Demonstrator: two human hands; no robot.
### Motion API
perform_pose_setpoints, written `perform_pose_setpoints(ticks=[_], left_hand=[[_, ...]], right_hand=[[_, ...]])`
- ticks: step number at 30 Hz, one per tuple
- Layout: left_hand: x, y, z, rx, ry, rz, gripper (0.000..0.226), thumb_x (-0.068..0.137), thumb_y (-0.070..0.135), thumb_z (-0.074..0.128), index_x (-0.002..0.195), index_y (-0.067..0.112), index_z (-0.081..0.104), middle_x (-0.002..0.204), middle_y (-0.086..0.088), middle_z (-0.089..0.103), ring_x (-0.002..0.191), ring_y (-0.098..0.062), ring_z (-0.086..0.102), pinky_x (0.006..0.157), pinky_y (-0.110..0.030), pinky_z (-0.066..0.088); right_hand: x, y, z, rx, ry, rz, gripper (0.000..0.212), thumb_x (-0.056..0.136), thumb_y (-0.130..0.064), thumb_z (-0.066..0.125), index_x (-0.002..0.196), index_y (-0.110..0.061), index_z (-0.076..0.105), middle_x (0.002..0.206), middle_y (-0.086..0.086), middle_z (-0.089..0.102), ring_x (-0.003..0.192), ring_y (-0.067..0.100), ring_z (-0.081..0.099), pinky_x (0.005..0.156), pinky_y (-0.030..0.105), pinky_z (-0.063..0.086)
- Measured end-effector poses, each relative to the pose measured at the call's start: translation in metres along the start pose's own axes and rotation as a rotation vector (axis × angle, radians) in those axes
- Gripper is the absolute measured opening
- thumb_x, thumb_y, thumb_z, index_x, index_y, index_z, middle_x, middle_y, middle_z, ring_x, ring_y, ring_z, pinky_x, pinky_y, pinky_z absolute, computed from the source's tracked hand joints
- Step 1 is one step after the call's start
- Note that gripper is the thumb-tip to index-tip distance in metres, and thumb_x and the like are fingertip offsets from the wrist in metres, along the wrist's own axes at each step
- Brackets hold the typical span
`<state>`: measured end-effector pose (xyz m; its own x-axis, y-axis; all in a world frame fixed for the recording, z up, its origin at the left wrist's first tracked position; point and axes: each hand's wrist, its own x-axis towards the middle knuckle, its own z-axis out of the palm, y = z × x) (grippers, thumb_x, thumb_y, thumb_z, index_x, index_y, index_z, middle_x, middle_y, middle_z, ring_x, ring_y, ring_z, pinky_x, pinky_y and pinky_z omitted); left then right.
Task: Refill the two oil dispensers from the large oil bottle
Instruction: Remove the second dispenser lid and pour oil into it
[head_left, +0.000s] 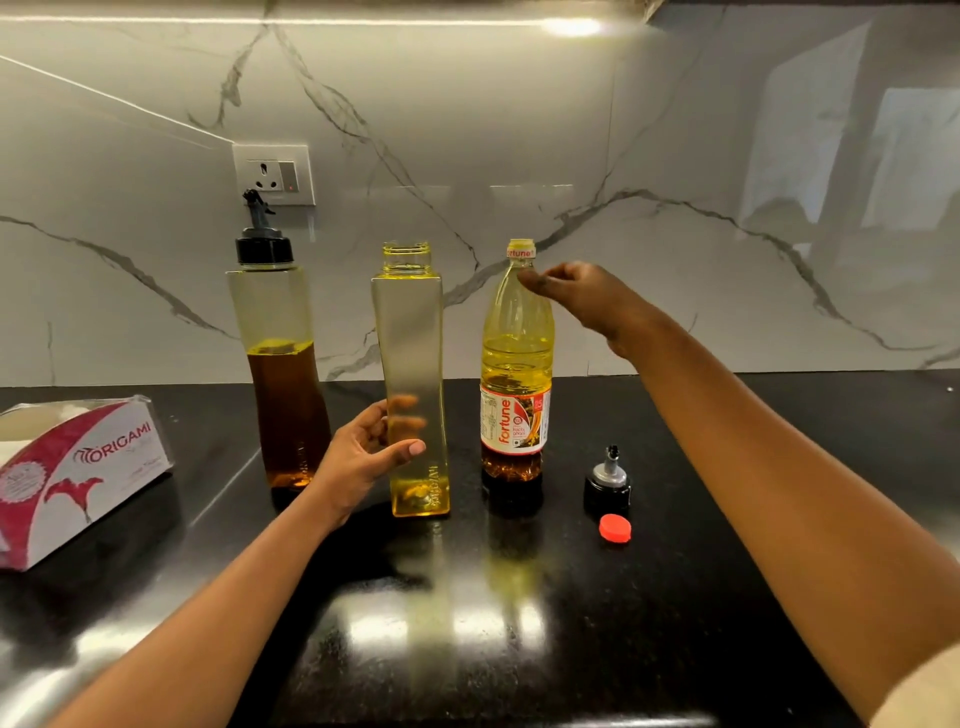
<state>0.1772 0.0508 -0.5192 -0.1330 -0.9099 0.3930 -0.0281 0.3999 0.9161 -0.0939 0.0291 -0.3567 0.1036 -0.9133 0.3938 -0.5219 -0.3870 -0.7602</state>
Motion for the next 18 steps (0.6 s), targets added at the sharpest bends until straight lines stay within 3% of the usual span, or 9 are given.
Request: perform_pose_setpoints(ticks=[3,6,8,13,18], left_hand=[[-0.001,0.001,-0.001,-0.006,0.005,0.007,0.090,0.038,0.059,0.090,0.117,0.028,0.060,0.106,0.002,0.073,0.105,-0.013,0.067,0.085,-0.023,0.055],[-0.002,0.002,-0.003,-0.011,0.004,0.010,0.090,0.039,0.060,0.090,0.118,0.027,0.060,0.107,0.001,0.073,0.105,-0.013,0.067,0.087,-0.025,0.055],[-0.003,0.002,-0.004,-0.005,0.003,0.010,0.089,0.040,0.061,0.089,0.118,0.028,0.060,0.108,0.000,0.072,0.106,-0.014,0.066,0.090,-0.029,0.053],[-0.003,0.002,-0.009,-0.012,-0.016,0.000,0.085,0.043,0.059,0.089,0.117,0.029,0.061,0.108,0.001,0.072,0.106,-0.014,0.066,0.082,-0.024,0.055],[-0.002,0.001,-0.013,-0.036,-0.072,-0.042,0.063,0.057,0.045,0.085,0.115,0.037,0.062,0.112,0.003,0.070,0.110,-0.015,0.064,0.084,-0.026,0.055]], right_hand=[[0.019,-0.021,0.014,0.060,-0.034,0.057,0.068,0.080,-0.051,0.064,0.131,-0.009,0.048,0.127,0.008,0.054,0.112,0.021,0.048,0.084,0.029,0.036],[0.029,-0.027,0.026,0.082,-0.001,0.142,0.048,0.080,-0.038,0.070,0.115,-0.008,0.057,0.105,0.007,0.058,0.094,0.019,0.052,0.073,0.028,0.044],[0.032,-0.027,0.032,0.141,0.037,0.181,0.035,0.081,-0.029,0.071,0.105,-0.006,0.060,0.092,0.006,0.059,0.082,0.016,0.053,0.076,0.032,0.050],[0.038,-0.028,0.044,0.243,0.182,0.176,0.027,0.081,-0.021,0.065,0.101,-0.001,0.066,0.090,0.010,0.067,0.076,0.019,0.063,0.061,0.023,0.049],[0.040,-0.034,0.061,0.180,0.326,0.131,0.024,0.075,-0.030,0.067,0.085,-0.008,0.070,0.082,0.006,0.071,0.076,0.019,0.068,0.080,0.039,0.056]])
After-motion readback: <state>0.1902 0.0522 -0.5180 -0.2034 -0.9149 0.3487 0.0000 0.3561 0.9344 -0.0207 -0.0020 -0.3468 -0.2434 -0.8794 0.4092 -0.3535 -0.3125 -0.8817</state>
